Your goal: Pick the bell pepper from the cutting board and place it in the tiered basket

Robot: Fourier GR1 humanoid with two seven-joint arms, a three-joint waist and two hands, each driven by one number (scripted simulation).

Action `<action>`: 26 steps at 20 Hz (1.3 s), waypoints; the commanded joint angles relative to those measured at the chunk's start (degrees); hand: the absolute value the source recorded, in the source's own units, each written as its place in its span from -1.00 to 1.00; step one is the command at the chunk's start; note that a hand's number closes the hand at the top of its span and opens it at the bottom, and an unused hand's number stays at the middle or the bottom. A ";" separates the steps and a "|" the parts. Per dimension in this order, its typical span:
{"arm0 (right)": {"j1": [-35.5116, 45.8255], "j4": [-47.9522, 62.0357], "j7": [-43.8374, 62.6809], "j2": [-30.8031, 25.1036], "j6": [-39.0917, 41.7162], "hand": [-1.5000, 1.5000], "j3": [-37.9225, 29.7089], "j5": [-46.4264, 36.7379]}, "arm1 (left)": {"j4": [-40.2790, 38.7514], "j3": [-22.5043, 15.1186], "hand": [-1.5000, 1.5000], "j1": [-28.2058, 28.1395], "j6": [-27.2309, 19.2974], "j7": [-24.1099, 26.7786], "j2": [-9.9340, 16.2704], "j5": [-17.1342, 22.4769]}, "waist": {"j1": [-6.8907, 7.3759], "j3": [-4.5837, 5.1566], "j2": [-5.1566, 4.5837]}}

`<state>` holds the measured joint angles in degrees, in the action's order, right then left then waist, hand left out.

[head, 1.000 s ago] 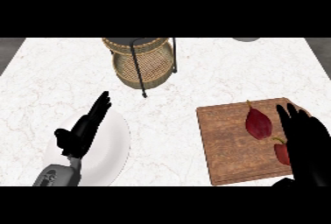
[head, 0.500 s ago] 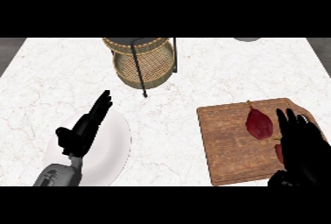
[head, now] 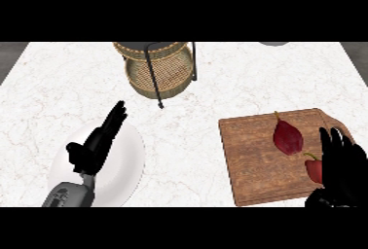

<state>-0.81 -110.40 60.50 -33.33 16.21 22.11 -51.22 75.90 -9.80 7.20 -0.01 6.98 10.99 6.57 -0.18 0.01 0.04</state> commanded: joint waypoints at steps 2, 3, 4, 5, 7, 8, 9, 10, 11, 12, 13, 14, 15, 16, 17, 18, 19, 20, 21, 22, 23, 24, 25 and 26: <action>-6.83 -0.61 -0.89 -0.80 -1.69 -1.00 -5.42 -0.89 | -1.68 0.39 0.00 -0.57 0.12 2.05 -1.02 -1.54 | -0.34 -0.01 0.03; -0.27 5.03 2.07 5.06 0.34 -1.00 -2.16 -3.51 | -0.07 2.43 0.00 0.73 2.67 -0.48 0.94 0.66 | 0.26 -0.01 -0.05; -4.40 2.89 -1.74 2.97 -0.97 -1.00 -5.06 -2.50 | -0.31 2.89 0.00 -1.51 3.13 1.20 1.44 0.12 | 0.06 -0.01 0.00; -1.79 5.58 -0.49 6.43 -0.66 -1.00 -2.25 -5.31 | -2.98 2.36 0.00 3.30 1.82 -0.33 -0.77 -1.24 | 0.05 -0.01 -0.05; -5.11 4.99 -3.32 6.41 -1.55 -1.00 -4.15 -5.96 | 2.59 1.93 0.00 -1.40 2.04 -1.68 -0.59 -1.51 | 0.11 -0.02 0.01; -6.30 6.98 -7.22 3.60 -3.19 -1.00 -7.07 -4.87 | 2.60 2.90 0.00 1.59 2.39 -4.69 -0.63 0.00 | -0.01 -0.02 0.00; -2.58 8.56 -5.41 6.91 -0.64 -1.00 -6.67 -5.77 | -0.16 2.49 0.00 1.32 3.30 -1.90 -1.44 -1.27 | 0.11 -0.01 -0.04; -1.09 7.18 -4.56 8.72 1.11 -1.00 -5.46 -7.18 | 1.04 4.39 0.00 -0.72 4.93 -0.19 0.45 -0.74 | 0.21 -0.01 -0.02; -2.58 8.45 -4.18 10.27 -1.77 -1.00 -3.94 -8.69 | -0.73 1.20 0.00 -2.15 2.19 2.77 -2.97 -3.65 | 0.16 -0.01 -0.03; -4.33 6.99 -5.90 8.87 -0.05 -1.00 -6.10 -8.59 | 4.19 3.77 0.00 -2.68 4.87 -2.18 -0.09 -1.11 | 0.16 -0.01 0.01; -2.33 12.08 -11.30 7.22 -2.72 -1.00 -9.90 -6.39 | -3.29 3.87 0.00 1.52 3.39 1.57 -1.90 -3.26 | 0.04 -0.01 -0.06; -3.46 10.53 -10.50 7.46 -1.81 -1.00 -10.14 -7.17 | 4.38 3.40 0.00 0.18 2.02 -4.87 -2.04 -2.70 | 0.13 -0.02 0.01; -3.31 10.47 -11.34 8.61 -1.70 -1.00 -10.29 -6.72 | 0.93 3.47 0.00 -3.79 4.66 1.62 -1.74 -2.74 | 0.16 -0.01 -0.01; 1.33 11.74 -12.05 9.50 -0.58 1.00 -10.65 -5.53 | 3.90 4.05 0.00 -0.99 3.83 -3.10 -1.33 -2.20 | 0.30 -0.02 -0.02; -3.55 10.53 -13.56 11.44 -8.06 1.00 -7.06 -7.69 | 2.70 3.96 0.00 -3.53 5.62 -0.48 -0.17 -1.61 | 0.24 -0.03 0.01; -3.35 10.27 -18.39 8.22 -9.73 1.00 -8.64 -7.11 | 3.49 1.52 0.00 -1.26 2.15 -2.96 -3.32 -3.88 | 0.05 -0.05 0.02; 1.08 15.08 -16.89 11.09 -10.23 1.00 -6.66 -10.35 | 1.81 3.12 0.00 0.18 3.68 -2.74 -2.43 -2.85 | 0.35 -0.03 -0.08; -2.47 11.40 -19.29 9.08 -9.70 1.00 -8.60 -8.54 | -1.94 3.03 0.00 0.09 3.08 1.90 -3.95 -4.13 | -0.04 -0.01 -0.05; -6.16 10.36 -20.42 8.66 -12.51 1.00 -7.79 -10.57 | 4.90 2.98 0.00 -3.09 3.97 -1.86 -1.71 -3.57 | 0.10 -0.03 0.05; -5.01 8.57 -19.26 9.18 -10.38 1.00 -8.35 -11.15 | 4.05 3.17 0.00 -3.37 3.05 -1.12 -2.94 -4.08 | 0.10 -0.01 0.03; 1.41 15.85 -18.24 12.78 -10.48 1.00 -7.29 -12.40 | 2.91 4.49 0.00 -3.19 6.49 -0.70 -1.00 -2.25 | 0.41 -0.02 -0.05; -0.28 11.20 -20.06 10.65 -7.29 1.00 -9.56 -10.60 | 0.32 3.86 0.00 -1.57 3.85 0.54 -3.47 -4.70 | 0.13 -0.01 -0.03; 0.26 12.31 -21.84 10.13 -7.96 1.00 -11.25 -10.18 | 2.49 4.95 0.00 -1.86 5.90 -2.13 -2.04 -2.86 | 0.18 -0.01 -0.02; 1.57 11.81 -19.91 12.32 -7.94 1.00 -9.38 -12.06 | -0.93 4.49 0.00 0.17 4.03 0.01 -4.00 -4.57 | 0.12 0.00 -0.04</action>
<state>-1.71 -98.98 41.63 -23.06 8.24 13.01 -61.72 77.43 -5.85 5.68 4.38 6.19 8.35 3.01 -0.09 0.15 0.09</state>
